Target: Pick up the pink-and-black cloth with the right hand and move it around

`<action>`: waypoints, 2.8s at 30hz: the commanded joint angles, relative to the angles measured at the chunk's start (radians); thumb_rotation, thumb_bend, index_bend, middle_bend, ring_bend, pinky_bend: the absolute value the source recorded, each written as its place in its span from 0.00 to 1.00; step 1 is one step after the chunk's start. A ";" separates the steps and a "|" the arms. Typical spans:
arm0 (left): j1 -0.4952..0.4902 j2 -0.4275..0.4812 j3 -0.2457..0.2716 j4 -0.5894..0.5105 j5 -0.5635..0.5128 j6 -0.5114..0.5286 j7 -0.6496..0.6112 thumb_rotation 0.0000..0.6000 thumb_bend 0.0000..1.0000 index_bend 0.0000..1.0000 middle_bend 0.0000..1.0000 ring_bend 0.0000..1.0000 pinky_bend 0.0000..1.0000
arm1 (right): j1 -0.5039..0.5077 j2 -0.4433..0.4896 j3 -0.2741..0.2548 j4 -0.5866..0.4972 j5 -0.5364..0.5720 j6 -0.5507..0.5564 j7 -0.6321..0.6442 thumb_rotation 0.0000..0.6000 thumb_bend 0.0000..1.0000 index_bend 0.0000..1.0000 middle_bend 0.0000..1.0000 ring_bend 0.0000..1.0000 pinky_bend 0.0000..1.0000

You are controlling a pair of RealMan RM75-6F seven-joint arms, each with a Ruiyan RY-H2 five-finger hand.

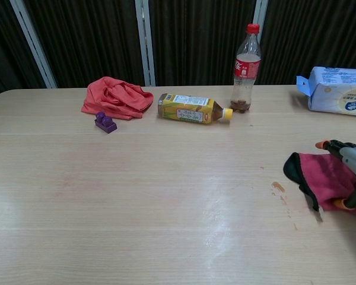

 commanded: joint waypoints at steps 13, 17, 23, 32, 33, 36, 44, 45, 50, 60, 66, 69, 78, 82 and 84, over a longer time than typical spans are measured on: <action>-0.002 0.003 0.001 -0.010 -0.013 -0.011 0.004 1.00 0.00 0.00 0.00 0.00 0.00 | 0.041 0.011 0.012 0.055 -0.020 -0.007 0.011 1.00 0.37 0.52 0.42 0.26 0.46; -0.002 0.004 0.000 -0.011 -0.013 -0.009 0.003 1.00 0.00 0.00 0.00 0.00 0.00 | 0.041 0.018 0.002 0.053 -0.044 0.008 0.029 1.00 0.44 0.66 0.58 0.46 0.64; -0.003 0.003 0.000 -0.011 -0.015 -0.012 0.000 1.00 0.00 0.00 0.00 0.00 0.00 | 0.034 0.035 -0.010 0.013 -0.082 0.032 0.076 1.00 0.47 0.74 0.65 0.54 0.73; -0.003 0.004 -0.001 -0.017 -0.026 -0.017 0.005 1.00 0.00 0.00 0.00 0.00 0.00 | 0.044 0.023 -0.030 -0.116 -0.106 0.025 0.091 1.00 0.48 0.76 0.65 0.54 0.73; -0.003 0.004 -0.001 -0.017 -0.027 -0.018 0.005 1.00 0.00 0.00 0.00 0.00 0.00 | 0.048 0.017 -0.035 -0.128 -0.115 0.024 0.090 1.00 0.48 0.76 0.65 0.54 0.73; -0.004 0.006 0.000 -0.019 -0.033 -0.022 0.009 1.00 0.00 0.00 0.00 0.00 0.00 | 0.059 -0.010 -0.053 -0.176 -0.144 0.025 0.086 1.00 0.48 0.76 0.65 0.54 0.73; -0.004 0.010 0.001 -0.024 -0.035 -0.024 0.006 1.00 0.00 0.00 0.00 0.00 0.00 | 0.082 -0.060 -0.114 -0.284 -0.225 0.021 0.063 1.00 0.48 0.75 0.66 0.54 0.73; -0.004 0.010 0.001 -0.024 -0.036 -0.025 0.006 1.00 0.00 0.00 0.00 0.00 0.00 | 0.084 -0.065 -0.118 -0.290 -0.231 0.022 0.060 1.00 0.48 0.76 0.66 0.54 0.73; -0.004 0.011 0.001 -0.026 -0.038 -0.025 0.011 1.00 0.00 0.00 0.00 0.00 0.00 | 0.090 -0.079 -0.111 -0.282 -0.208 0.010 0.033 1.00 0.48 0.76 0.65 0.54 0.73; -0.005 0.010 0.002 -0.024 -0.034 -0.026 0.008 1.00 0.00 0.01 0.00 0.00 0.00 | 0.083 -0.031 -0.012 -0.148 -0.058 0.005 0.005 1.00 0.49 0.76 0.66 0.54 0.73; -0.003 0.009 0.005 -0.025 -0.022 -0.018 0.011 1.00 0.00 0.01 0.00 0.00 0.00 | 0.078 0.046 0.034 -0.090 -0.015 0.017 0.001 1.00 0.49 0.76 0.66 0.54 0.73; -0.002 0.007 0.005 -0.023 -0.020 -0.015 0.013 1.00 0.00 0.01 0.00 0.00 0.00 | 0.073 0.087 0.060 -0.069 0.012 0.023 0.006 1.00 0.49 0.76 0.66 0.54 0.73; -0.002 0.005 0.001 -0.021 -0.023 -0.011 0.017 1.00 0.00 0.01 0.00 0.00 0.00 | 0.062 0.176 0.116 -0.013 0.104 0.017 0.003 1.00 0.49 0.76 0.66 0.54 0.73; -0.003 0.002 0.002 -0.021 -0.022 -0.012 0.021 1.00 0.00 0.01 0.00 0.00 0.00 | 0.060 0.181 0.094 -0.036 0.103 0.007 0.001 1.00 0.49 0.76 0.66 0.54 0.73; -0.003 0.002 0.002 -0.020 -0.021 -0.011 0.023 1.00 0.00 0.01 0.00 0.00 0.00 | 0.061 0.176 0.078 -0.053 0.088 0.005 0.003 1.00 0.49 0.76 0.66 0.54 0.73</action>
